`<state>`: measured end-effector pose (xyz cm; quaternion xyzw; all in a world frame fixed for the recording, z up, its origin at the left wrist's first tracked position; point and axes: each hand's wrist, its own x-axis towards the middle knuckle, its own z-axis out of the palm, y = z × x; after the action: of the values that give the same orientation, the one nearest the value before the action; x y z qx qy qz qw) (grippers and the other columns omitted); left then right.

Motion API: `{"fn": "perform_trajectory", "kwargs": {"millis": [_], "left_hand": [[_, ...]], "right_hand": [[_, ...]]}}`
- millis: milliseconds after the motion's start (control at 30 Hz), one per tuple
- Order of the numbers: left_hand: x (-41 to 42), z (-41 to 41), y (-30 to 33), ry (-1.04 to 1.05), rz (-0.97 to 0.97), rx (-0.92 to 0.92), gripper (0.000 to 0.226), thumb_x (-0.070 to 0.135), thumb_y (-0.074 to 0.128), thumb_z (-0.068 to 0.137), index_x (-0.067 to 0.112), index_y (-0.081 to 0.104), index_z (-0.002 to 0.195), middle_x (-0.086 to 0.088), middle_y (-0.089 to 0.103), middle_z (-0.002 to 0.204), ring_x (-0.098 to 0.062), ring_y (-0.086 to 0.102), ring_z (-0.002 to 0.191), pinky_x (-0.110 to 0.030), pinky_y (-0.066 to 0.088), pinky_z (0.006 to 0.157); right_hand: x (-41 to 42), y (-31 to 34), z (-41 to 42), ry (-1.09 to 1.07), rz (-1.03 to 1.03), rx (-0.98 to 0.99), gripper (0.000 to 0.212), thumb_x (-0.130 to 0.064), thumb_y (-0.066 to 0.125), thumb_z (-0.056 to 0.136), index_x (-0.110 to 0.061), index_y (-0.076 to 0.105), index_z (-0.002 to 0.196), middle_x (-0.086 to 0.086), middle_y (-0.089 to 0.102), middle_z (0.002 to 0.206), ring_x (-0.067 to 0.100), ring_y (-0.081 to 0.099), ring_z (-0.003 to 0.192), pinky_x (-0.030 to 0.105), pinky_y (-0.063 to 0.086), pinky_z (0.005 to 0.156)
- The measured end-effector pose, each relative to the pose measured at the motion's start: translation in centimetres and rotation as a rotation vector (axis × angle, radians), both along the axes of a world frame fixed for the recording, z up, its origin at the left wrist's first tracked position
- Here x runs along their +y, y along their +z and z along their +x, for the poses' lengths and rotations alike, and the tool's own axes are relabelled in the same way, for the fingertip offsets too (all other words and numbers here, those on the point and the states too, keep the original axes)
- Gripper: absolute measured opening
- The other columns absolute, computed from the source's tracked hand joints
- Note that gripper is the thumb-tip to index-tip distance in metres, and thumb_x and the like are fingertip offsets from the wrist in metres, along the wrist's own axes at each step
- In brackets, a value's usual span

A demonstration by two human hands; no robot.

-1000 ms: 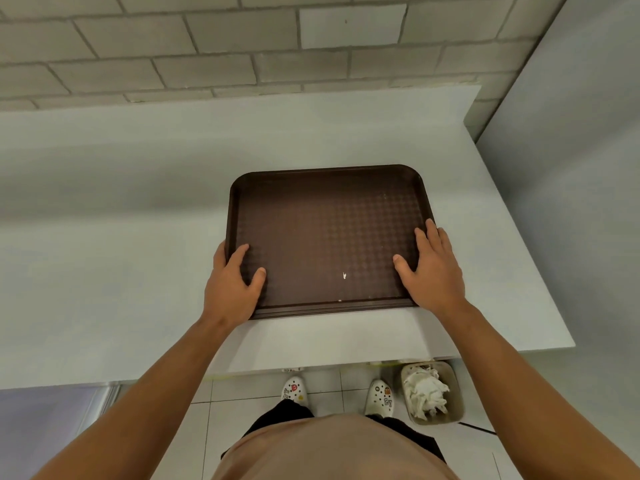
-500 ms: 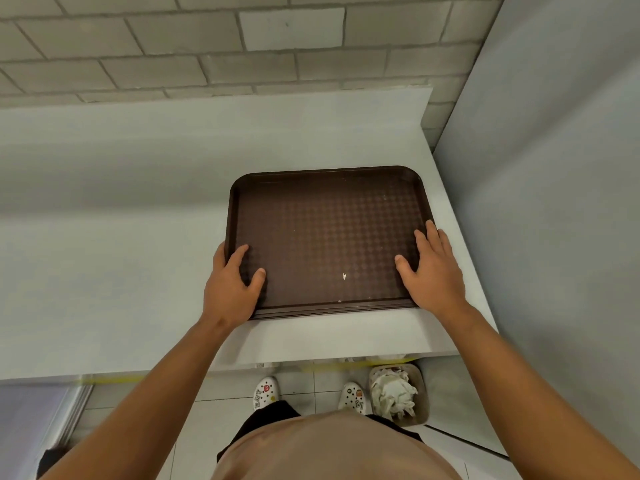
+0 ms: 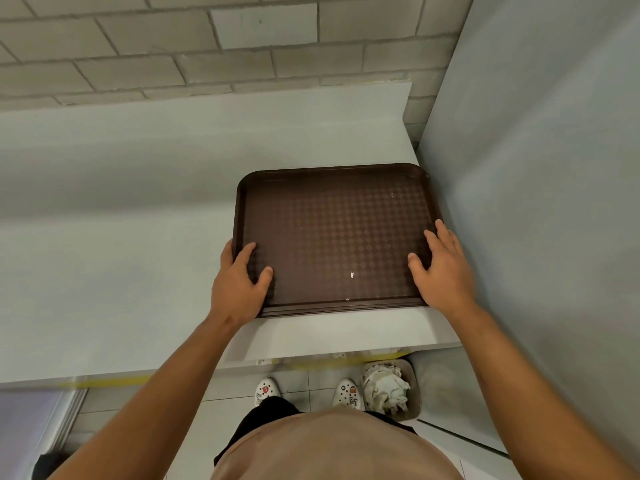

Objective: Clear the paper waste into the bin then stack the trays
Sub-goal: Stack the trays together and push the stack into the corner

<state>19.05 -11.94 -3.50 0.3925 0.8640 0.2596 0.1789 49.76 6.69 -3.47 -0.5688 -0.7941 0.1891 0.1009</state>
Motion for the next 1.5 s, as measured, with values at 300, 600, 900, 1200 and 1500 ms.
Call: {"fn": "perform_trajectory", "kwargs": {"millis": [300,600,900,1200,1500], "left_hand": [[-0.7,0.4,-1.0,-0.015,-0.023,0.029,0.063,0.047,0.057,0.096,0.025,0.037,0.151,0.002,0.009,0.166,-0.027,0.025,0.149,-0.044,0.035,0.116],[-0.6,3.2,-0.1,-0.319,-0.084,0.324,0.068,0.068,0.039,0.092,0.027,0.046,0.145,-0.005,0.027,0.163,-0.030,0.015,0.152,-0.050,0.014,0.123],[-0.1,3.7,-0.7,-0.360,-0.138,0.361,0.080,0.080,0.031,0.088,0.032,0.036,0.152,0.003,0.020,0.165,-0.024,0.011,0.154,-0.045,0.013,0.124],[1.5,3.2,-0.7,-0.359,-0.114,0.361,0.072,0.074,0.038,0.090,0.032,0.040,0.149,0.003,0.025,0.164,-0.025,0.016,0.153,-0.045,0.016,0.123],[3.5,2.5,-0.2,-0.403,-0.185,0.313,0.076,0.076,0.032,0.090,0.033,0.031,0.153,0.004,0.015,0.166,-0.025,0.006,0.154,-0.046,0.009,0.124]], "right_hand": [[-0.8,-0.7,1.1,0.020,0.066,-0.032,0.054,-0.042,0.052,0.100,-0.015,0.048,0.147,0.006,0.024,0.166,0.030,0.015,0.153,0.049,0.014,0.125],[-4.0,-1.4,0.4,0.317,0.137,0.001,0.059,-0.056,0.039,0.097,-0.017,0.061,0.136,0.005,0.045,0.155,0.026,0.028,0.149,0.048,0.018,0.124],[-4.3,-1.5,-0.4,0.294,0.136,-0.081,0.075,-0.076,0.033,0.093,-0.026,0.050,0.146,-0.003,0.033,0.162,0.020,0.021,0.153,0.046,0.020,0.124],[-3.0,-1.8,-0.9,0.266,0.154,-0.058,0.067,-0.068,0.037,0.095,-0.026,0.054,0.143,-0.004,0.037,0.160,0.019,0.025,0.152,0.045,0.022,0.123],[-1.1,-1.5,-1.4,0.288,0.098,-0.065,0.076,-0.076,0.030,0.091,-0.028,0.049,0.148,-0.004,0.029,0.164,0.019,0.017,0.154,0.045,0.015,0.124]]}}
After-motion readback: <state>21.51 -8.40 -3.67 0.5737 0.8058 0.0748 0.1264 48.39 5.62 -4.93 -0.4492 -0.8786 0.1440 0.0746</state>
